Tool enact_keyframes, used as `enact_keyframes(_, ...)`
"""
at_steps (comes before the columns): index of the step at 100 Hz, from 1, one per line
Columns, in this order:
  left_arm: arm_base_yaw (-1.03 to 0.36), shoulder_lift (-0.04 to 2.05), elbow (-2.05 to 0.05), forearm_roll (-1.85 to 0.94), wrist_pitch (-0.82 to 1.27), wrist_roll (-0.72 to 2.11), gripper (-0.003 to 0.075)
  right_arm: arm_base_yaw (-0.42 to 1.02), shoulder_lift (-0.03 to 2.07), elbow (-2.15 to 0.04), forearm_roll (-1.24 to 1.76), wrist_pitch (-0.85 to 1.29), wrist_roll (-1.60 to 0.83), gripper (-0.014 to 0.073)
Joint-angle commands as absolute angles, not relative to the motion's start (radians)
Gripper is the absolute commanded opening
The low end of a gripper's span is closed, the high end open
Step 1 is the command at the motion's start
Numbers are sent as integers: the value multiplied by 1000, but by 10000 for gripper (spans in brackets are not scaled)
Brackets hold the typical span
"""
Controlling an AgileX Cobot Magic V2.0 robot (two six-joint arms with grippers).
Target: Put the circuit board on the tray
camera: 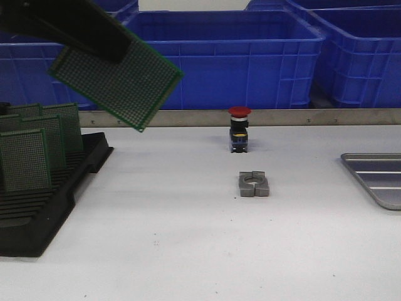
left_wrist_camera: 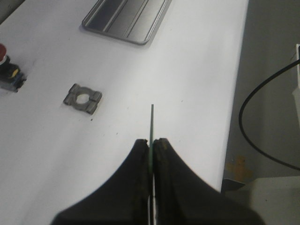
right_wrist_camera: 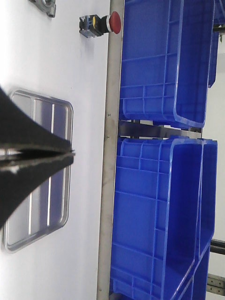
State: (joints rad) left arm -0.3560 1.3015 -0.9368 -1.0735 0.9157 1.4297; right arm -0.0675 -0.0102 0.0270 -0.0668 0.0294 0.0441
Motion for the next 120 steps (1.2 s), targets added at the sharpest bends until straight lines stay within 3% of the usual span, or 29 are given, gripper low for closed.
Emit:
enact_keyframes(1,-417,1283,-968,-1183,853,1419,-20,-71,-32,27,-76,-48,41,-60)
enact_keyframes(46,-562,1403,-968,-1304,806,1419,-20,-71,-32,0,-76,-34,41,-57)
enact_keyframes(68,-562,1420,-968,-1306,806,1419,-20,-71,16,-196,-76,308,41,-60)
enact_keyframes(96,-562,1420,-968,-1320,806,1419,-20,-71,259,-454,-66,650,41,-60)
enact_keyframes(120,-562,1420,-968,-1320,806,1419,-20,-25,467,-572,0,693,41,-60)
